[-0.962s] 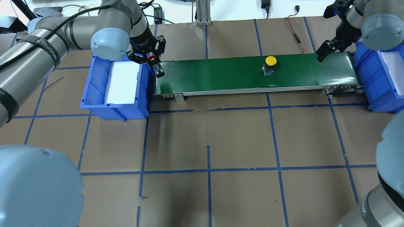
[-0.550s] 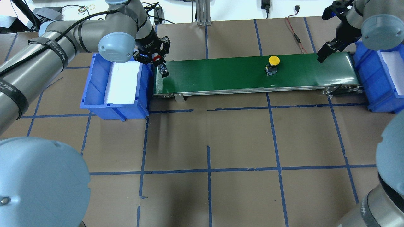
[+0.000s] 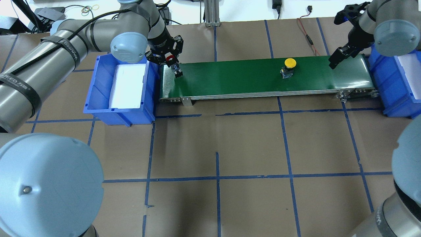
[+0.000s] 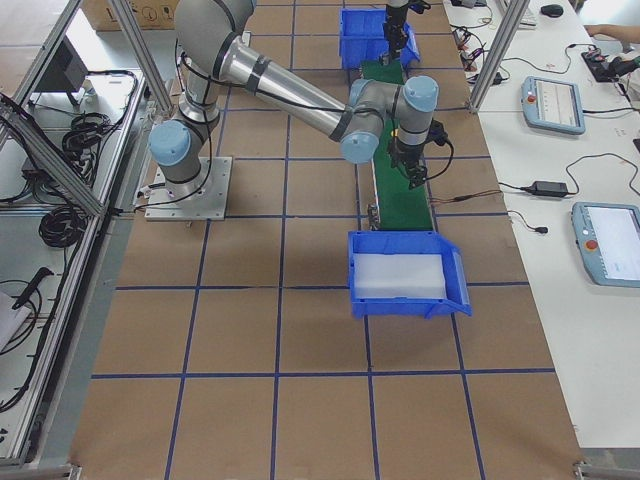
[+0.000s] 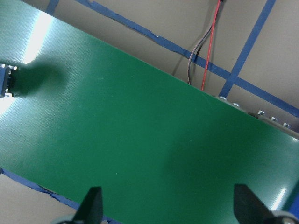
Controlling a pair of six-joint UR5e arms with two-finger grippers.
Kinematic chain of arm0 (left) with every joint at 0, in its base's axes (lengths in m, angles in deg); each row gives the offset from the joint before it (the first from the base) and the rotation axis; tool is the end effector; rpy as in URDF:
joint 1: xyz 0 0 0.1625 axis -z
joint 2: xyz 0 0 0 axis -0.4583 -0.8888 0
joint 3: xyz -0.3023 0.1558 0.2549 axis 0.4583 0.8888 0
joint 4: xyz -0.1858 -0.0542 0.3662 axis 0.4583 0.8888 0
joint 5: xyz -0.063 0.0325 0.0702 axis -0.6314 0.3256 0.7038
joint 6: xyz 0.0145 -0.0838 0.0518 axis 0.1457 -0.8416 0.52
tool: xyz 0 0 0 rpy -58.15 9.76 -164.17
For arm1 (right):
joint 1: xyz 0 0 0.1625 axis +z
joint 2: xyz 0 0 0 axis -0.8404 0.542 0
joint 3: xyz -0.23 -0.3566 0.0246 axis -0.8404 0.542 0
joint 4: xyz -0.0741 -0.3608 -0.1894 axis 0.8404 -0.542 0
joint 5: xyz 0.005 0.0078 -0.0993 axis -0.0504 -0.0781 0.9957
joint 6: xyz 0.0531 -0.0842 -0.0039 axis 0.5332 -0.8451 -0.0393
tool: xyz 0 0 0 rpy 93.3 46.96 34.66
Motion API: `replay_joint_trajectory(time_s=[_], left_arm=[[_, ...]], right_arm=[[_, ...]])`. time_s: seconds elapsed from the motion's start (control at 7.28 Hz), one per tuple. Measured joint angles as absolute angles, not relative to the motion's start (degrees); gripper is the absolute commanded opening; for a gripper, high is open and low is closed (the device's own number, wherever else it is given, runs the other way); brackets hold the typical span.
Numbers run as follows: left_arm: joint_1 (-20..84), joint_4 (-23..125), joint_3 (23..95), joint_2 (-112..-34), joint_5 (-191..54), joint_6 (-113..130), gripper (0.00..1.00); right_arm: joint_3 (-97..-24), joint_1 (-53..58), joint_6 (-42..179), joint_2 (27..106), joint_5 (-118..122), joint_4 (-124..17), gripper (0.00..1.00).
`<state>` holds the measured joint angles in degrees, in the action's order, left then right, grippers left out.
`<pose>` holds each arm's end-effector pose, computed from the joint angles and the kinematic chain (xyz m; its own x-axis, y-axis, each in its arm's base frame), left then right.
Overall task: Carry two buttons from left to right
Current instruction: 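Lift the red button and carry it onto the conveyor belt, then release the red button and raise the left gripper while the right gripper waits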
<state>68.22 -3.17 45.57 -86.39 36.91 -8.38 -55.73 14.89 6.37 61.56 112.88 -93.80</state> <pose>-0.2111 -0.6924 0.2903 -0.8932 -0.4247 0.1480 -0.4347 0.8996 -0.0418 -0.0692 -0.6589 0.3020 -0.8862 -0.4626 0.0272 -0.4632 0.8827 -0.0792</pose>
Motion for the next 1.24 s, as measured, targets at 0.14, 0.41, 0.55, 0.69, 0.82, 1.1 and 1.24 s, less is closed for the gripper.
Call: replay_joint_trajectory(time_s=[0.14, 0.41, 0.55, 0.69, 0.82, 1.1, 1.24], left_arm=[[68.8, -3.2, 45.4, -86.8, 36.6, -9.3, 0.92], [70.0, -2.9, 45.6, -86.9, 36.3, -12.1, 1.0], [70.2, -2.8, 45.8, -86.7, 36.3, -12.7, 1.0], [70.2, -2.6, 45.9, -86.6, 36.3, -12.7, 1.0], [70.3, -2.5, 45.9, -86.2, 36.5, -12.2, 1.0], [70.1, -0.4, 46.4, -83.1, 41.1, -6.6, 1.0], [69.4, 3.1, 47.1, -79.8, 44.8, -3.1, 1.0]], right_arm=[[-56.5, 14.9, 6.0, 61.5, 112.9, -94.9, 1.0], [-58.2, 14.9, -2.3, 61.5, 112.9, -99.1, 1.0], [-58.6, 14.9, -11.6, 61.7, 113.0, -100.2, 1.0], [-58.8, 14.9, -21.2, 62.2, 112.9, -100.5, 1.0], [-58.8, 14.9, -29.5, 62.7, 112.8, -100.5, 1.0], [-58.8, 14.9, -41.9, 63.5, 112.3, -100.4, 1.0], [-58.8, 14.9, -46.1, 64.0, 112.3, -100.1, 1.0]])
